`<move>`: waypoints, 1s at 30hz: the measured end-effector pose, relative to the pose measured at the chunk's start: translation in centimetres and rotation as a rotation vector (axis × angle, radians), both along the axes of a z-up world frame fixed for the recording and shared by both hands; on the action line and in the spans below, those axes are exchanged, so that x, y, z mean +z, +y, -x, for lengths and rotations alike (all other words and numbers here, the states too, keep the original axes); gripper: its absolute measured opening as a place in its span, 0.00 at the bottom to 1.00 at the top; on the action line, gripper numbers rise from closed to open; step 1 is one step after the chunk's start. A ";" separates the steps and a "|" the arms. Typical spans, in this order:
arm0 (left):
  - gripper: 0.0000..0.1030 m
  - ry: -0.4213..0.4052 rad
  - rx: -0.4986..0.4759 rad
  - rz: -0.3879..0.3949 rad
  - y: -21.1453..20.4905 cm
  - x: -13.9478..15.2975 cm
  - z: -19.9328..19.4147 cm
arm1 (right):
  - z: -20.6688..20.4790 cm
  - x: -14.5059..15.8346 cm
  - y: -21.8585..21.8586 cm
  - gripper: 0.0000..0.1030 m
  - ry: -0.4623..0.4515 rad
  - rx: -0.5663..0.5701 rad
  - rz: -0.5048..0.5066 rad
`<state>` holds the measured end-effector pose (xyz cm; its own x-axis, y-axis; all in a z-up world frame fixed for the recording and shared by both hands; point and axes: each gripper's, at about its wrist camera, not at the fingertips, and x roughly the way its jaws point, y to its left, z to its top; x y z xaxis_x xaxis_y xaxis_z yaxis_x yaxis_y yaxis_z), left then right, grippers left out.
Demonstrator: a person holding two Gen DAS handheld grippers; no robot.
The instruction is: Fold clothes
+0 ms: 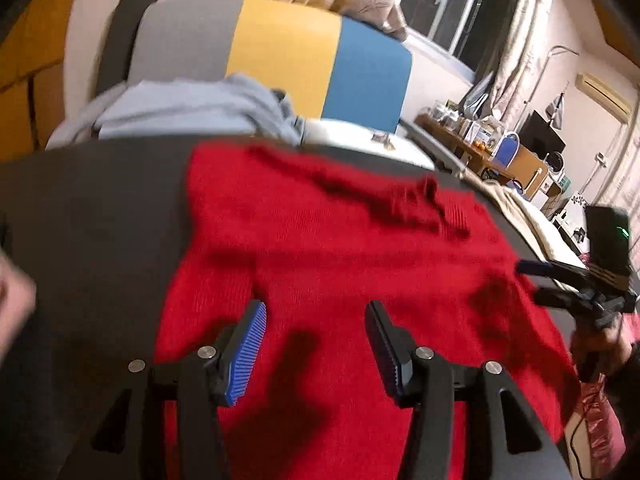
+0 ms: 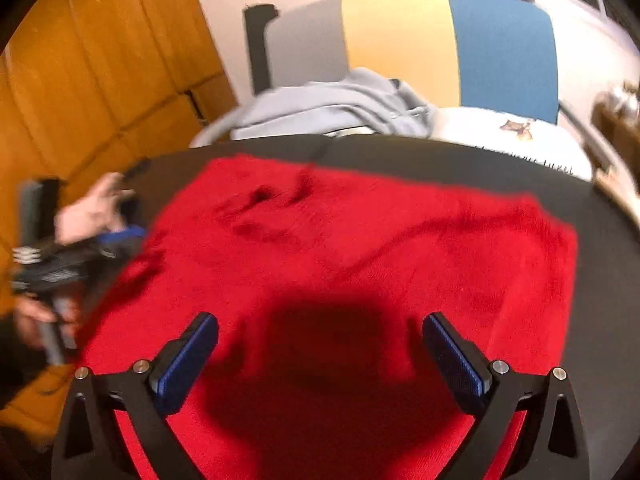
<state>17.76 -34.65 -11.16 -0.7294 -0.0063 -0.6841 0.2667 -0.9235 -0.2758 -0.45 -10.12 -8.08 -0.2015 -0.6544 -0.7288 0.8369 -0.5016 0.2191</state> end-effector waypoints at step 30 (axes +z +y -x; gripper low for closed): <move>0.58 -0.045 0.161 0.018 0.2 -1.8 -9.4 | -7.9 -3.1 18.6 1.00 -0.201 -0.267 0.220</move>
